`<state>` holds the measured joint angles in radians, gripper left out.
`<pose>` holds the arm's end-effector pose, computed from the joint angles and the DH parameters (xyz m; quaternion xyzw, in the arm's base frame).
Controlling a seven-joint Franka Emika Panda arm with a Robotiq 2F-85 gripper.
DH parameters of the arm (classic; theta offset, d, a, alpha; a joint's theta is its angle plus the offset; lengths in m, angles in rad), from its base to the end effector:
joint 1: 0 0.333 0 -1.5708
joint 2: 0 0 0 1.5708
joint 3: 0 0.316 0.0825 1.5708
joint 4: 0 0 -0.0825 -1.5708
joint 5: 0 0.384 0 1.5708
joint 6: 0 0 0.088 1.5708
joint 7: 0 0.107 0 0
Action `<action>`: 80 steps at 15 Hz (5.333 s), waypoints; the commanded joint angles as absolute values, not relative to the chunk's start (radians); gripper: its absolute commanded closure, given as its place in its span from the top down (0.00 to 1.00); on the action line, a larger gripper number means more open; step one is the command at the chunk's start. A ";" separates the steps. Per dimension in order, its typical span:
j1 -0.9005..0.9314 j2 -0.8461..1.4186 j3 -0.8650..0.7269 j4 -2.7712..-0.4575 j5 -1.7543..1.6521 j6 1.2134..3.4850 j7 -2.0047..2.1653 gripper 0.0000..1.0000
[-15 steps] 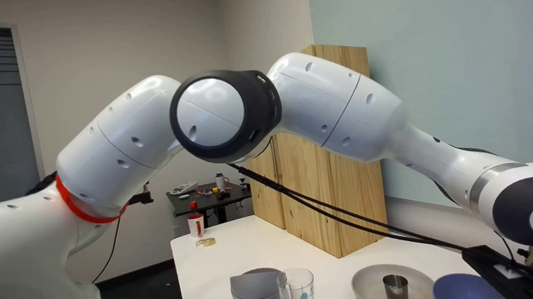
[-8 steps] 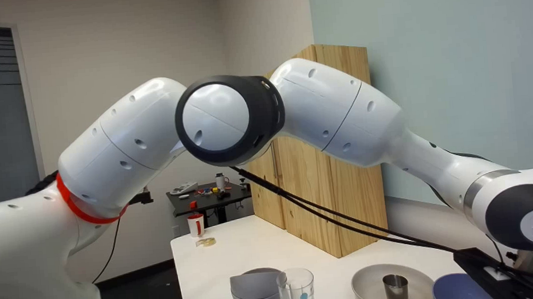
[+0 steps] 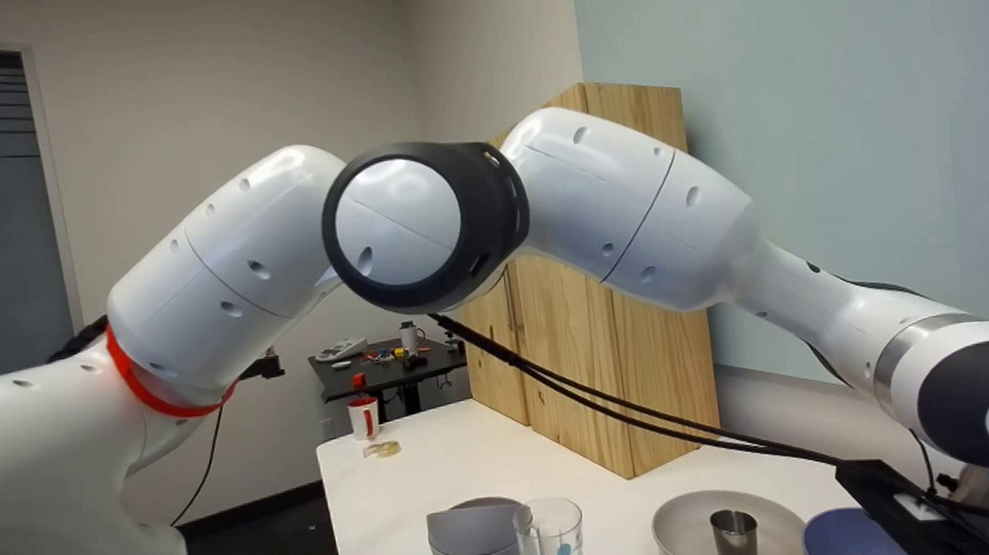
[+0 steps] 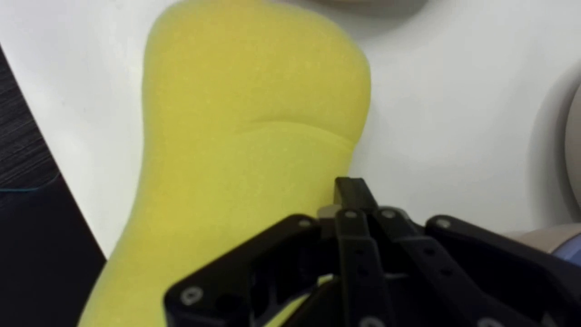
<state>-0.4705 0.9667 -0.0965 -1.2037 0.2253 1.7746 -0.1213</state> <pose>0.6191 -0.3518 0.1657 -0.9476 0.2467 0.1619 0.1225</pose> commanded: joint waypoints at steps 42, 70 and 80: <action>-0.419 0.873 -0.097 -1.444 0.237 2.060 -0.121 0.00; -0.459 0.641 -0.165 -1.800 0.271 2.221 -0.136 0.00; -0.443 0.637 -0.126 -1.732 0.288 2.092 -0.122 0.55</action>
